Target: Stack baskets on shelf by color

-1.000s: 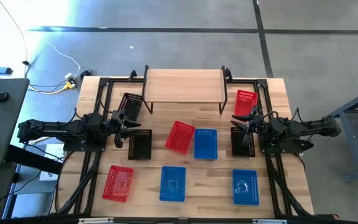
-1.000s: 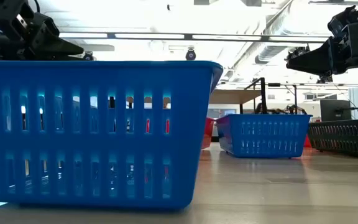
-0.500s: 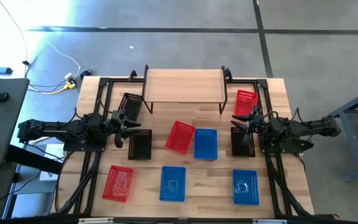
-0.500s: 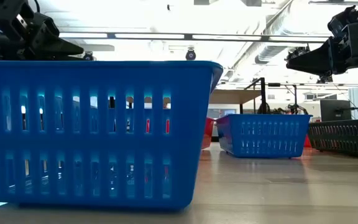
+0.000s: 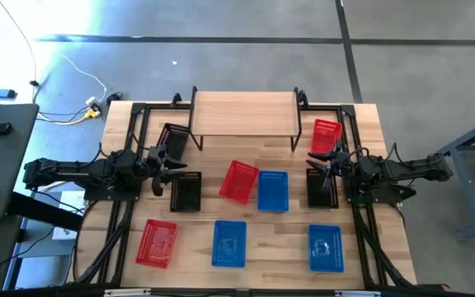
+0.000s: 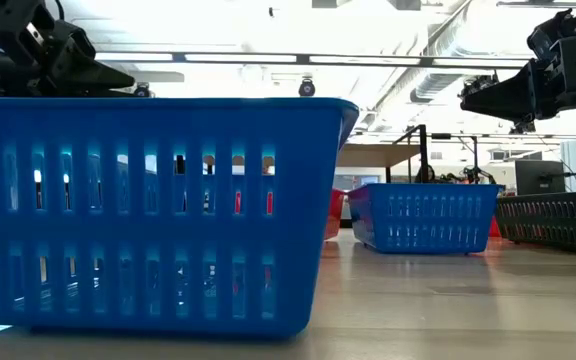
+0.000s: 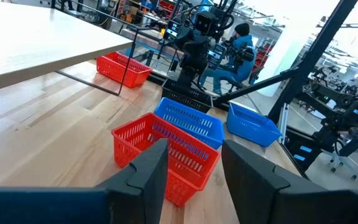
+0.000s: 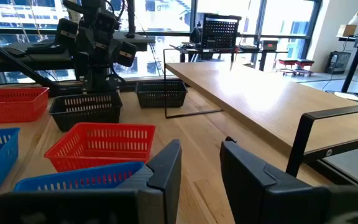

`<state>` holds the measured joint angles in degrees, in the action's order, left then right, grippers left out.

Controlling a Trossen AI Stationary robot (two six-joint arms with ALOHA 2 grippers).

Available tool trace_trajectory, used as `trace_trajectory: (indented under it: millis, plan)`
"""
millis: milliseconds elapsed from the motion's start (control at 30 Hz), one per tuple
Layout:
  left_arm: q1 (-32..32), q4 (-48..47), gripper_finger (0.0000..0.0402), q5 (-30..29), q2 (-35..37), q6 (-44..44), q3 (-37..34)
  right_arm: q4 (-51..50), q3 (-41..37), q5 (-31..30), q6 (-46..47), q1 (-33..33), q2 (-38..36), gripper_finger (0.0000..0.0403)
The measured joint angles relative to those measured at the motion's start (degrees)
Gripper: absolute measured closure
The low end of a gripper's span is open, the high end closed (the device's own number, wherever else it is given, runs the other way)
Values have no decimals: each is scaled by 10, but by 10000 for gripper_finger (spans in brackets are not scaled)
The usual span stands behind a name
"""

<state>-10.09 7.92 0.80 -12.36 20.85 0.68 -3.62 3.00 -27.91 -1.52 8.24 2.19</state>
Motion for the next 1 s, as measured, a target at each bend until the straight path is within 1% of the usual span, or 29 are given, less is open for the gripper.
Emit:
trace_trajectory:
  millis: [300, 367, 567, 667, 800, 1000]
  plan:
    - [0, 0, 261, 0, 0, 0, 0, 0, 0, 0, 2, 0, 0, 304]
    - [0, 0, 261, 0, 0, 0, 0, 0, 0, 0, 22, 0, 0, 304]
    - [0, 0, 261, 0, 0, 0, 0, 0, 0, 0, 137, 0, 0, 304]
    - [0, 0, 261, 0, 0, 0, 0, 0, 0, 8, 173, 0, 0, 304]
    - [0, 0, 261, 0, 0, 0, 0, 0, 0, 24, 181, 0, 0, 304]
    - [0, 0, 261, -3, 0, 0, 0, 27, -1, 26, 181, 0, 0, 304]
